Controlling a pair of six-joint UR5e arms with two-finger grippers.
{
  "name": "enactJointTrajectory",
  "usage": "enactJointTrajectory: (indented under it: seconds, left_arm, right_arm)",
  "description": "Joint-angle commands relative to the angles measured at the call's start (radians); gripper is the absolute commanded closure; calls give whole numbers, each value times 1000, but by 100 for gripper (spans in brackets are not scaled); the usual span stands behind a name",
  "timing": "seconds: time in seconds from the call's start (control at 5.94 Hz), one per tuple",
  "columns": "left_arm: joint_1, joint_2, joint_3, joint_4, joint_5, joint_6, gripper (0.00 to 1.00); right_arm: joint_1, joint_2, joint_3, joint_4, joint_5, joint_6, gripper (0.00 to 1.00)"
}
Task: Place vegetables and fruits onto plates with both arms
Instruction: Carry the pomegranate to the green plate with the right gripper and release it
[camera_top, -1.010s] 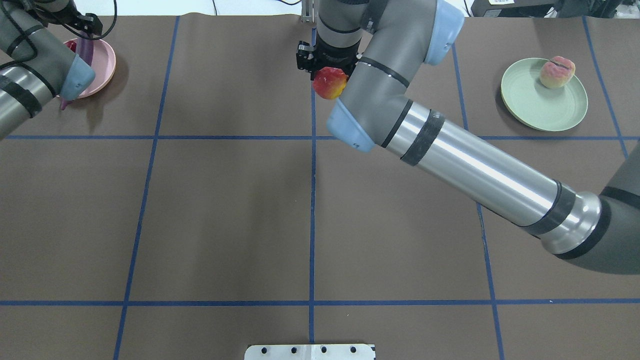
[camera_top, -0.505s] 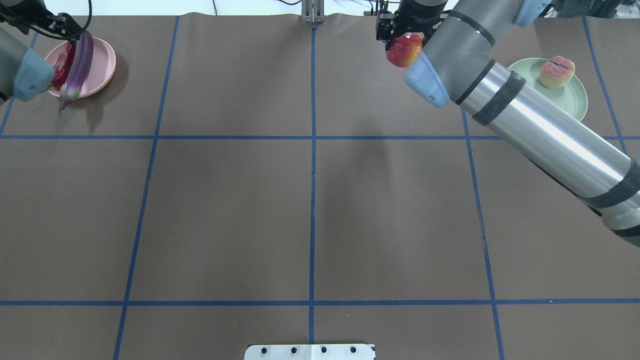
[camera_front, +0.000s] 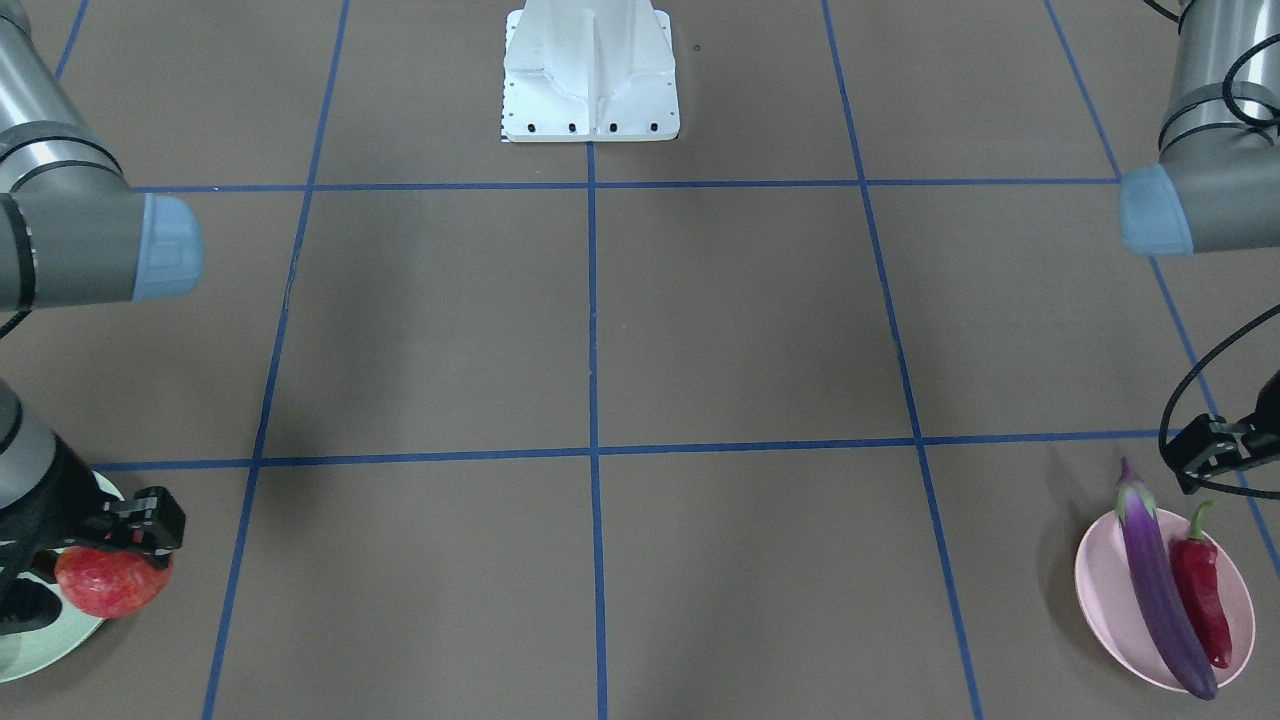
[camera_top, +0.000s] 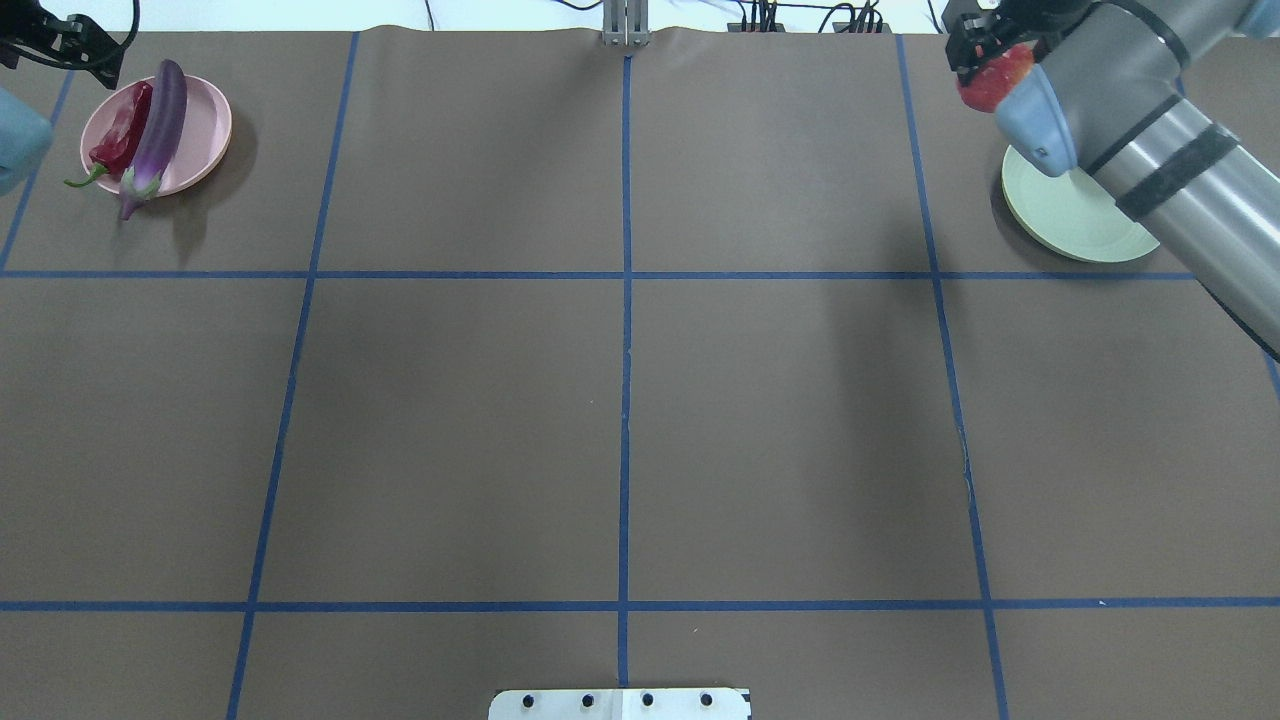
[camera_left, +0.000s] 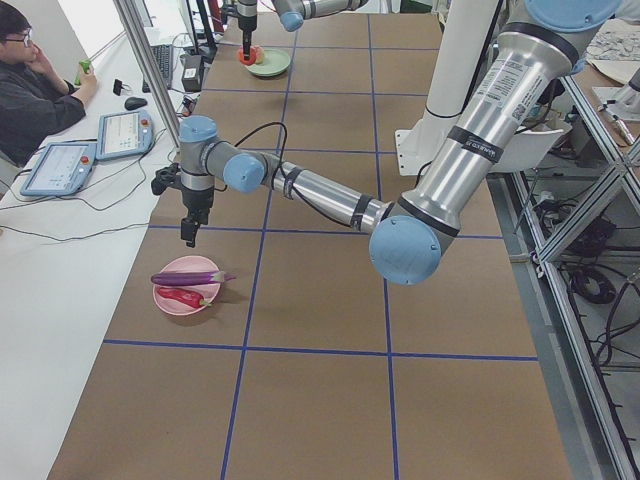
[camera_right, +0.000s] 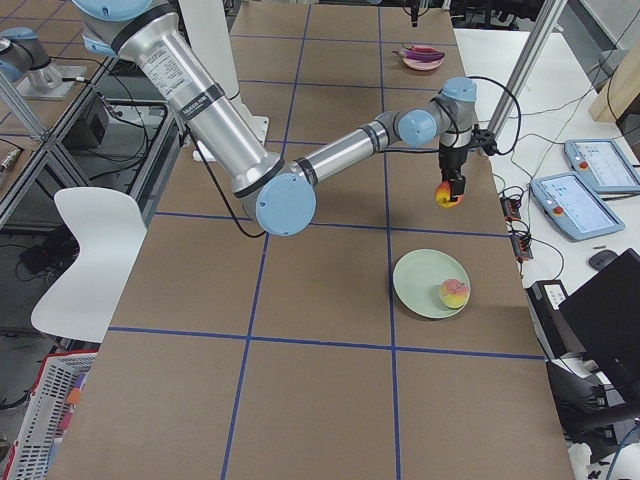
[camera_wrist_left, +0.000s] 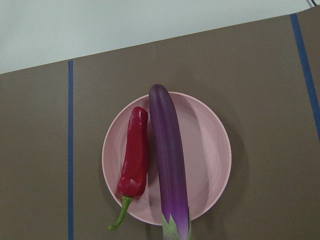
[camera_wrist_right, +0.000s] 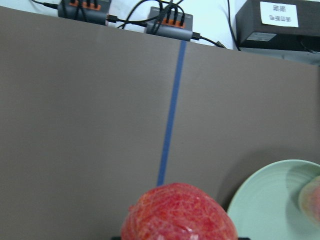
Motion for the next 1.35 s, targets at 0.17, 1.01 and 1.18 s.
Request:
enactJointTrajectory:
  seconds: [0.17,1.01,1.18]
  left_arm:
    - [-3,91,-78,-69,-3,8,0]
    - [-157,292,-211,-5,-196,165,0]
    - [-163,369,-303,88,-196,320,0]
  right_arm:
    - [24,-155,-80,221,7,-26,100]
    - [19,-211,-140,223,111,-56,91]
    - [18,-211,-140,221,116,-56,66]
